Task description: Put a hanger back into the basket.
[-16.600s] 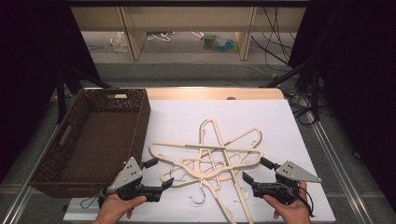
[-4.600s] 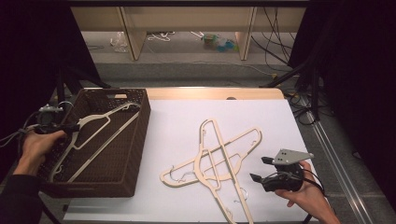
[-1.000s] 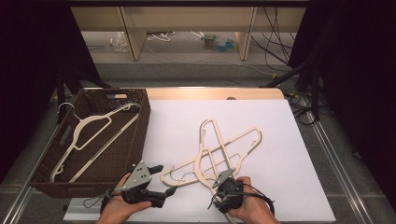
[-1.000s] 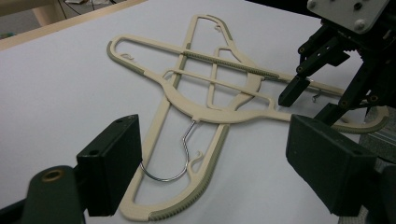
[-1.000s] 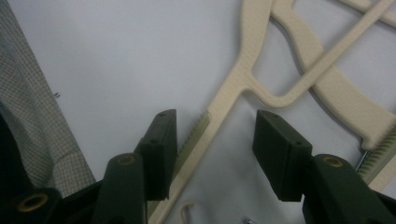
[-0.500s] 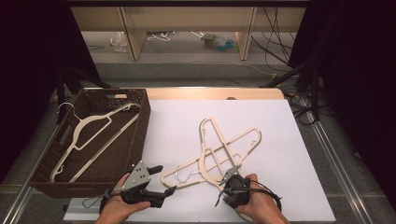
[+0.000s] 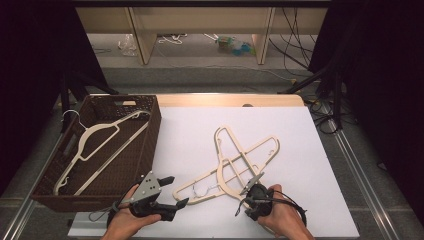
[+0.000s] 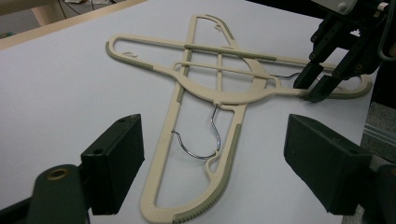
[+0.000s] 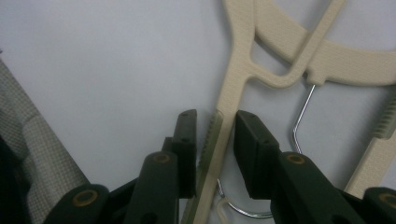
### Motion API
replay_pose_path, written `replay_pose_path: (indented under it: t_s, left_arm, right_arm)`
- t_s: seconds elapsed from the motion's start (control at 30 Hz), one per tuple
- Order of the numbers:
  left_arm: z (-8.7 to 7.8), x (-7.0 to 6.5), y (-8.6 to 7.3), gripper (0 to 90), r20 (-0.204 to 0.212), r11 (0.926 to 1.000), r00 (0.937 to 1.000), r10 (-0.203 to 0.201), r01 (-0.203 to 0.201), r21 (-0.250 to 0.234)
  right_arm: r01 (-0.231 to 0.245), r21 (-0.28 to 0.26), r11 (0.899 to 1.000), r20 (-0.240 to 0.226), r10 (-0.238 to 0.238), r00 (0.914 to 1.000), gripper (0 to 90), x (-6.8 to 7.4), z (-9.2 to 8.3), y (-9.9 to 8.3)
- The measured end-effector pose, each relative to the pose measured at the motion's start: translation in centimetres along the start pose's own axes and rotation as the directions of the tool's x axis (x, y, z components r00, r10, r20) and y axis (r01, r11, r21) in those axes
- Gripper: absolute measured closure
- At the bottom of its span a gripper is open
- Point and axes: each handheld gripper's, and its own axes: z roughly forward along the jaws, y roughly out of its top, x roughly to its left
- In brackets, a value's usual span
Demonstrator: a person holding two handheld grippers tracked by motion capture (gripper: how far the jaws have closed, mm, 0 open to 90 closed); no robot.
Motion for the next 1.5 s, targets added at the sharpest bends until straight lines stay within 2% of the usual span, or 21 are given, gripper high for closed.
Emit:
replay_pose_path:
  t_s: [0.03,0.1,0.2,0.33,0.43,0.6,0.7,0.87,0.93,0.97,1.0,1.07,1.17,1.27,1.33,1.47,1.5]
  left_arm:
    - [0.0,0.0,0.0,20.2,-0.001,0.9999,0.9999,0.012,-0.012,0.0]
    - [0.1,0.0,0.1,20.3,-0.007,1.0,1.0,-0.002,0.001,-0.003]
    - [0.1,0.0,0.0,20.3,-0.005,0.9999,0.9999,0.009,-0.009,0.006]
    - [0.2,0.0,0.0,20.4,-0.001,1.0,1.0,0.004,-0.004,0.002]
    - [0.1,0.1,0.1,20.4,-0.003,1.0,1.0,0.008,-0.008,-0.003]
    - [0.0,0.1,0.0,20.6,0.004,1.0,1.0,0.006,-0.006,-0.003]
    - [0.1,0.2,0.1,20.6,-0.005,1.0,1.0,0.007,-0.007,0.002]
    - [0.1,0.2,0.1,20.7,-0.005,1.0,0.9999,0.009,-0.009,0.003]
    - [0.0,0.3,0.0,20.7,-0.006,0.9995,0.9996,0.028,-0.028,0.011]
    - [0.0,0.2,0.0,20.7,-0.005,1.0,1.0,0.006,-0.006,0.001]
    - [0.0,0.3,0.1,20.7,-0.006,1.0,1.0,0.002,-0.002,0.001]
    - [0.0,0.3,0.0,20.8,-0.001,1.0,1.0,0.006,-0.006,-0.002]
    - [-0.2,0.3,0.0,20.8,-0.002,0.9999,1.0,0.006,-0.006,-0.011]
    - [-0.4,0.4,0.0,20.9,-0.013,0.9998,0.9999,-0.005,0.005,-0.019]
    - [-0.5,0.6,0.0,21.0,-0.021,0.9998,0.9997,-0.008,0.008,-0.018]
    - [-0.4,0.5,0.0,21.1,-0.024,0.9999,0.9997,0.005,-0.005,-0.012]
    - [-0.3,0.5,0.0,21.2,-0.021,0.9999,0.9998,-0.003,0.003,-0.011]
  right_arm:
    - [-0.003,0.003,1.0,-0.001,0.003,1.0,70.6,0.0,0.0,0.1]
    - [-0.009,0.003,1.0,0.002,0.009,1.0,73.2,-0.1,0.1,0.3]
    - [-0.005,0.007,1.0,0.007,0.005,1.0,75.1,-0.1,0.1,0.4]
    - [-0.012,0.005,1.0,0.017,0.012,0.9998,76.8,-0.3,0.1,0.8]
    - [-0.016,0.001,1.0,0.024,0.016,0.9996,78.5,-0.9,-0.1,1.4]
    - [-0.033,-0.021,0.999,0.015,0.034,0.9993,80.1,-1.8,-1.0,1.3]
    - [-0.027,-0.022,0.999,0.016,0.027,0.9995,80.3,-2.2,-1.6,1.5]
    - [-0.015,-0.027,1.0,0.017,0.016,0.9997,80.3,-2.1,-1.1,2.9]
    - [-0.015,-0.036,0.999,0.012,0.016,0.9998,80.3,-2.2,-1.4,3.2]
    - [-0.015,-0.042,0.999,0.012,0.015,0.9998,80.2,-2.3,-1.6,3.2]
    - [-0.018,-0.044,0.999,0.009,0.018,0.9998,80.2,-2.4,-1.8,3.2]
    - [-0.015,-0.056,0.998,0.006,0.016,0.9999,80.2,-2.6,-2.5,3.0]
    - [0.018,-0.047,0.999,0.006,-0.018,0.9998,80.2,-2.6,-3.6,2.3]
    - [0.036,-0.047,0.998,-0.03,-0.038,0.9988,80.2,-2.6,-4.2,0.7]
    - [0.052,-0.037,0.998,-0.033,-0.053,0.9981,80.2,-2.7,-4.2,-0.4]
    - [0.05,-0.021,0.999,-0.056,-0.052,0.9971,80.3,-2.9,-3.7,-2.1]
    - [0.052,-0.021,0.998,-0.059,-0.053,0.9969,80.3,-3.0,-3.6,-2.4]
